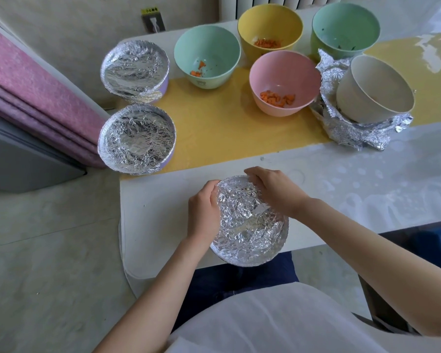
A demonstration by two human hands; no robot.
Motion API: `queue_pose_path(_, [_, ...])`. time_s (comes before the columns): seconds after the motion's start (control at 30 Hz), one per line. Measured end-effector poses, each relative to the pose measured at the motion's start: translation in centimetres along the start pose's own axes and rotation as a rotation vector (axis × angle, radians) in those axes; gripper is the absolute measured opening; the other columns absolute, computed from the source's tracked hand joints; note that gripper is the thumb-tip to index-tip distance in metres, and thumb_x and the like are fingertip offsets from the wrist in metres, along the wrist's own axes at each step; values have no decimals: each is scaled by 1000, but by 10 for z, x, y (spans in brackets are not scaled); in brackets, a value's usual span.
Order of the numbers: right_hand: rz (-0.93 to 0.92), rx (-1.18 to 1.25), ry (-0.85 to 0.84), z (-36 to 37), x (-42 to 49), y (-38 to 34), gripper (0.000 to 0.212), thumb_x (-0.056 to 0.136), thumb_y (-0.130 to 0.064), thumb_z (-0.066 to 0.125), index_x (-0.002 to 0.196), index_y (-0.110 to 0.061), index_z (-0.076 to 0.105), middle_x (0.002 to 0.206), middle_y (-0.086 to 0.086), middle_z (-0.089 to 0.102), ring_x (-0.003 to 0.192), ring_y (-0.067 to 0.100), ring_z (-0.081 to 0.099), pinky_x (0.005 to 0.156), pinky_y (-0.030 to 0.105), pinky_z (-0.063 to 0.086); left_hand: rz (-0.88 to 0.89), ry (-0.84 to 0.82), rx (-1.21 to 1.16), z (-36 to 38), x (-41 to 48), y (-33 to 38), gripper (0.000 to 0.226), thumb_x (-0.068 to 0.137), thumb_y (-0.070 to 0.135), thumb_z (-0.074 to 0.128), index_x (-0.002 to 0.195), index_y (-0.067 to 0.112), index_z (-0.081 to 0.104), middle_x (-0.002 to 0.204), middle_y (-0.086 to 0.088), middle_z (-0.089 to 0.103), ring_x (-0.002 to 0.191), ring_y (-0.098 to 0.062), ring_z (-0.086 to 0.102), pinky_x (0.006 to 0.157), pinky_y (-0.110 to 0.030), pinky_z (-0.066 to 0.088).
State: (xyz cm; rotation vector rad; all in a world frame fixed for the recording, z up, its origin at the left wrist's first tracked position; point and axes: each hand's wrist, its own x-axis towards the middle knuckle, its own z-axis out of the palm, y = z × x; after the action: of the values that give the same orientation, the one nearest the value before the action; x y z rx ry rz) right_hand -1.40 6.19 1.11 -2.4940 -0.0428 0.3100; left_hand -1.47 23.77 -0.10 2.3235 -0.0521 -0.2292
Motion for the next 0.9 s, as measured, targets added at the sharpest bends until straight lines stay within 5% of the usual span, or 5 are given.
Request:
queue_pose_path(0.07, [-18,23,2,-2,5,-3,32,102,-18,37,127,-9,55,119,9,64,105,27,61,85,33,45,25,-8,6,1,-1,3,28,97,3,42,116,7,62,91,-12,69,78,-30,61,61,-16,30])
queue_pose_path(0.4, [-107,-126,-63,8,11,-8,42,80,15,47,113,-8,59,95,9,69,81,28,63,65,33,46,78,0,34,1,-3,1,34,92,-5,43,118,7,61,100,-13,69,90,-28,64,69,-14,36])
queue_pose_path(0.53, [-104,-123,-105,6,12,-9,34,90,6,43,117,-11,56,104,9,68,90,28,63,74,39,49,79,6,16,1,-6,1,37,91,-8,42,119,7,60,104,-13,69,97,-27,63,76,-18,40])
queue_pose_path(0.63, [-18,19,-46,4,8,-12,28,100,-10,40,121,-9,58,110,9,67,96,26,62,77,27,43,34,42,-8,0,-9,-2,36,92,-7,41,120,6,60,105,-15,68,98,-28,63,73,-12,35])
queue_pose_path(0.9, [-5,50,0,6,5,-14,24,98,-12,45,112,-9,64,92,13,71,80,30,64,69,30,42,-40,152,-57,0,-16,-5,29,96,2,42,117,7,62,102,-14,69,93,-30,64,71,-17,36])
